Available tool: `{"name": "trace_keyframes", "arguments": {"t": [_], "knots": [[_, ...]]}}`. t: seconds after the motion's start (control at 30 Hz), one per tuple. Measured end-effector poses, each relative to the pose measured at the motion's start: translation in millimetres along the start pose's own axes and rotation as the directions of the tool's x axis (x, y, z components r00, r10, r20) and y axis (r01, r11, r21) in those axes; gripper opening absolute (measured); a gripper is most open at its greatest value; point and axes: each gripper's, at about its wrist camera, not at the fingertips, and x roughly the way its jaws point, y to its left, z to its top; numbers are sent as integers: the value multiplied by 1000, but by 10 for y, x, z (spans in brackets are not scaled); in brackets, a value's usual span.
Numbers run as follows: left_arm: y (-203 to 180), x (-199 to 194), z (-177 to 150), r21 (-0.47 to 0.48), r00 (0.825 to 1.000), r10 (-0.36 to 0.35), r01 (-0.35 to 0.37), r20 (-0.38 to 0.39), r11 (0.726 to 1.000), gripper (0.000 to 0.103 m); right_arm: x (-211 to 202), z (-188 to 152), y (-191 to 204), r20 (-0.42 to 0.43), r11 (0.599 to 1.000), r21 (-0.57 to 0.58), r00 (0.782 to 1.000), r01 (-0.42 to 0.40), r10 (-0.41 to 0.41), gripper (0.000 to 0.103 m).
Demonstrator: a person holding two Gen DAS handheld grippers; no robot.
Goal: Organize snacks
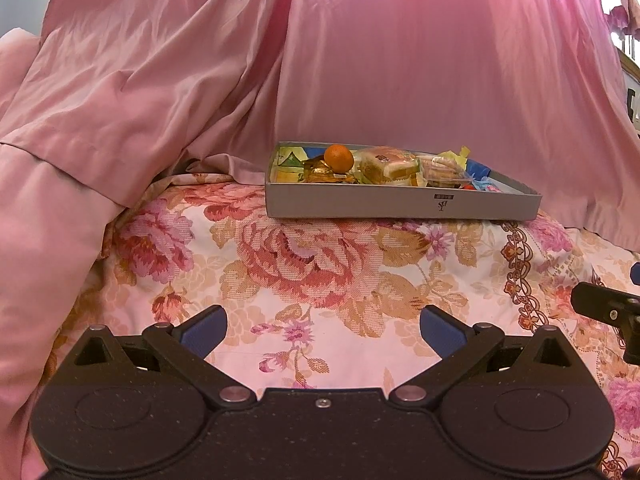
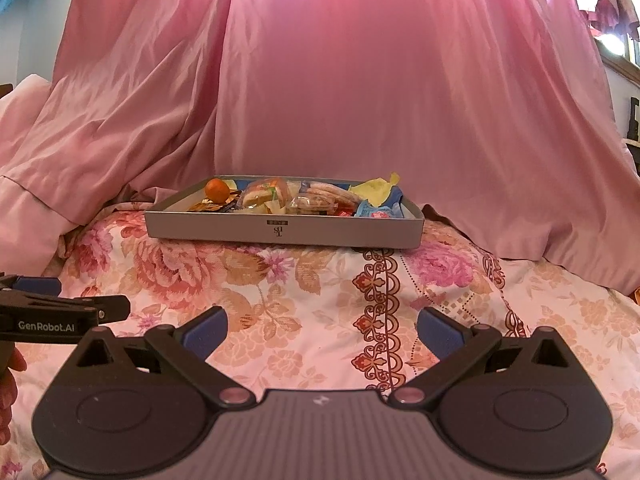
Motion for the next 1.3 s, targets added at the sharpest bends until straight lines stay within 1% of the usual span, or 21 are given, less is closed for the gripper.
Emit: {"name": "trace_keyframes", "arguments": {"t": [0.57, 0.77, 0.93, 1.17, 1.3], "knots": [[4, -5, -4, 0, 1000, -2, 2, -2, 1000, 102, -1, 0, 20, 1, 1000, -3, 1000, -2, 2, 103], [-17, -29, -11, 29, 1000, -15, 15, -6, 999, 102, -1, 3, 28, 1, 1000, -4, 1000, -2, 2, 103], [-76, -62, -10, 73, 1000, -6, 6, 3, 997, 102, 2, -3, 36, -2, 1000, -5, 1000, -1, 1, 103], [-70, -27, -7, 64, 999, 5, -3, -34, 998, 102, 1, -17, 41, -6, 1000, -9, 1000, -3, 3, 103], [-76, -19, -16, 81, 999, 21, -17, -39, 997, 102, 9, -22, 31, -11, 1000, -11, 1000, -6, 5, 103]]}}
